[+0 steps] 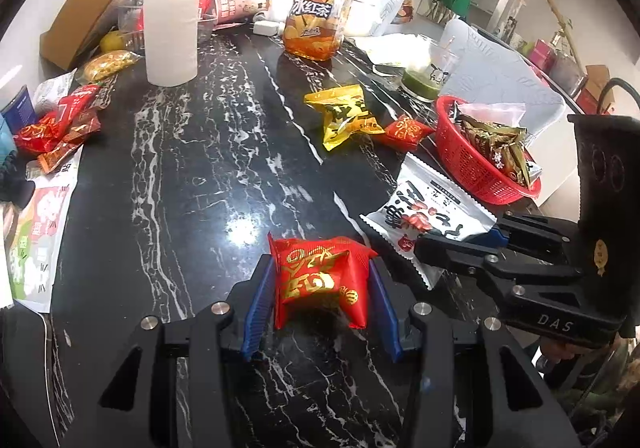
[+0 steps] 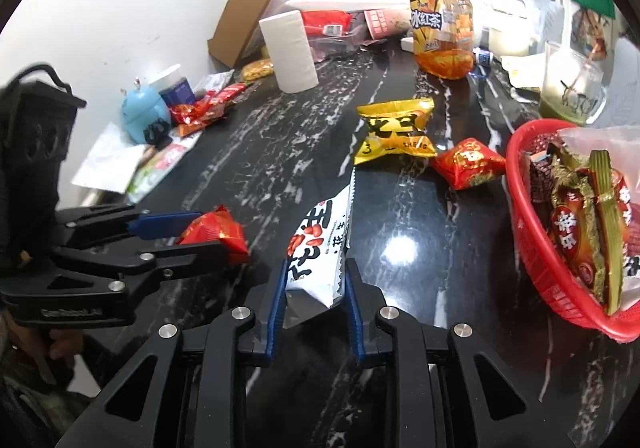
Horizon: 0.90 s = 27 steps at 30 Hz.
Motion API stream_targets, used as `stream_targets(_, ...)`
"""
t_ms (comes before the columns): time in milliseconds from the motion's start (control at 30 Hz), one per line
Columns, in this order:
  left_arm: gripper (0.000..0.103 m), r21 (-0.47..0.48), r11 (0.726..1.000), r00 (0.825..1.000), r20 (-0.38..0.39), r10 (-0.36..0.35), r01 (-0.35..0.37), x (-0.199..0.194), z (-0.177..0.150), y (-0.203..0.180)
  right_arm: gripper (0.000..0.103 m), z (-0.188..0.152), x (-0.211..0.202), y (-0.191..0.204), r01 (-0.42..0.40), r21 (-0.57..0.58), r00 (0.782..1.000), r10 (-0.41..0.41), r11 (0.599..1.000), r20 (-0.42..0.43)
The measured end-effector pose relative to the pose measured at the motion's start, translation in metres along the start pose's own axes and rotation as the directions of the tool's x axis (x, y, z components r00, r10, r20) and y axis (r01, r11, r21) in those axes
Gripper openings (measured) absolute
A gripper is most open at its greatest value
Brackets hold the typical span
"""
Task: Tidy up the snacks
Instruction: 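Lift the red candy packet with the left tool while the right tool lifts the white peanut packet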
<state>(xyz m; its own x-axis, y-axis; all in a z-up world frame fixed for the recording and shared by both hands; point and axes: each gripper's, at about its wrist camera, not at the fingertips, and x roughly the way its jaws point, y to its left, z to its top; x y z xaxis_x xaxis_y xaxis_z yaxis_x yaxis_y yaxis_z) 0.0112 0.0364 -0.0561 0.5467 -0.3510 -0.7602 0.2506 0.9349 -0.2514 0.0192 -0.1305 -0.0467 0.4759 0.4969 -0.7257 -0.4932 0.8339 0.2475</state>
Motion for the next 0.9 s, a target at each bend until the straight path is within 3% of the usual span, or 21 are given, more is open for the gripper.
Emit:
stream_targets(333,0.046,0.022,1.0,1.0,0.022,-0.01,0.01,-0.006,0.009,-0.007,0.026,0.001,-0.009,-0.002,-0.013,0.006,0.999,0.013,1.0,0.043)
stream_targets(500,0.046,0.095,0.995,0.999,0.039,-0.026,0.022,-0.009,0.02,-0.022,0.026,0.0,-0.024,-0.004,-0.028,0.015,0.996,0.026,1.0,0.082)
stream_targets(900,0.046,0.241,0.959,0.984,0.06,-0.169,0.15,-0.007,0.051,-0.079,0.026,-0.008,-0.082,-0.025,0.055,0.1,0.981,-0.072,0.993,0.182)
